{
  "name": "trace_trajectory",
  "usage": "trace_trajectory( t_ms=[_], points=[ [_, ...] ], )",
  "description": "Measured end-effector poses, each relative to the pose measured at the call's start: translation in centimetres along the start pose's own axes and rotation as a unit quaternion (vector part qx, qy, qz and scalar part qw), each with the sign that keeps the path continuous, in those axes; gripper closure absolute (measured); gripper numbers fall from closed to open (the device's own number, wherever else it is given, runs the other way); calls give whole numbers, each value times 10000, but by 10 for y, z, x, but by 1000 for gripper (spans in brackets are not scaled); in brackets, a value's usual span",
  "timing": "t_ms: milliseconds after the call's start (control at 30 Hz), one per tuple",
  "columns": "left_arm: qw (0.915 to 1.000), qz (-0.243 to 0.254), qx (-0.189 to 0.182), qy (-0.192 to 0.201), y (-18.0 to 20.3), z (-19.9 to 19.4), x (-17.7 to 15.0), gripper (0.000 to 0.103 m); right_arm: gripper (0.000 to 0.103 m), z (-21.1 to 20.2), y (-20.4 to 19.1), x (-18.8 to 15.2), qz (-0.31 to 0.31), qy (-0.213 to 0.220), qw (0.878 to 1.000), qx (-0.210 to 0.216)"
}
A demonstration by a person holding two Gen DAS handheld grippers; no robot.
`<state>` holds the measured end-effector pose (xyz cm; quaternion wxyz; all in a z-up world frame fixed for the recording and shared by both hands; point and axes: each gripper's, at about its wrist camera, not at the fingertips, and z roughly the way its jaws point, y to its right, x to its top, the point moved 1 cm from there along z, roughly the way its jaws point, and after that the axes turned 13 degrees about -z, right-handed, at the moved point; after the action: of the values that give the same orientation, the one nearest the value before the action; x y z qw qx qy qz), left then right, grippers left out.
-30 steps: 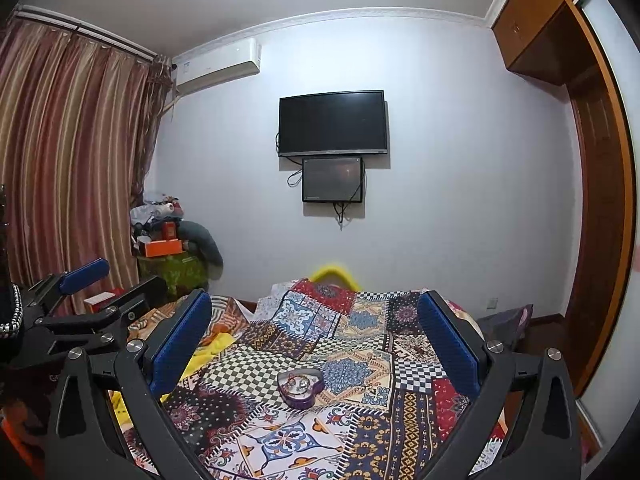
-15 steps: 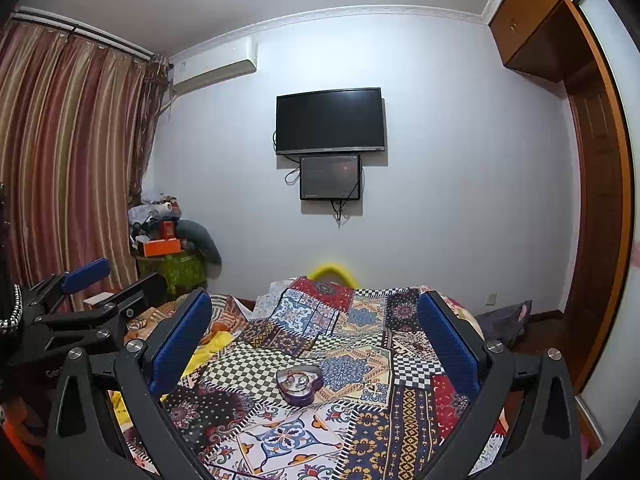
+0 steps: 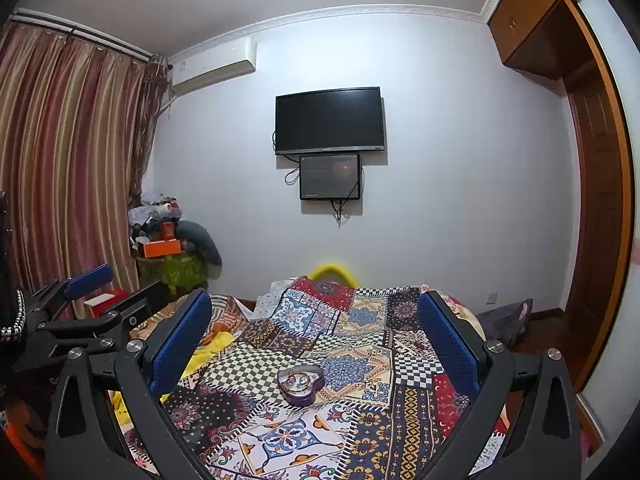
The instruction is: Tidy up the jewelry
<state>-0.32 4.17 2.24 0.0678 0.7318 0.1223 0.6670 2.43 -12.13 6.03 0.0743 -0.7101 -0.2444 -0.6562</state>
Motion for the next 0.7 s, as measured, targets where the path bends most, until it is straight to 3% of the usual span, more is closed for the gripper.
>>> trace_trajectory(
  t_ms=[700],
  points=[
    [9998, -124, -69, -105, -7, 5, -3, 3, 1, 9, 1, -4, 1, -131, 9999, -6]
  ],
)
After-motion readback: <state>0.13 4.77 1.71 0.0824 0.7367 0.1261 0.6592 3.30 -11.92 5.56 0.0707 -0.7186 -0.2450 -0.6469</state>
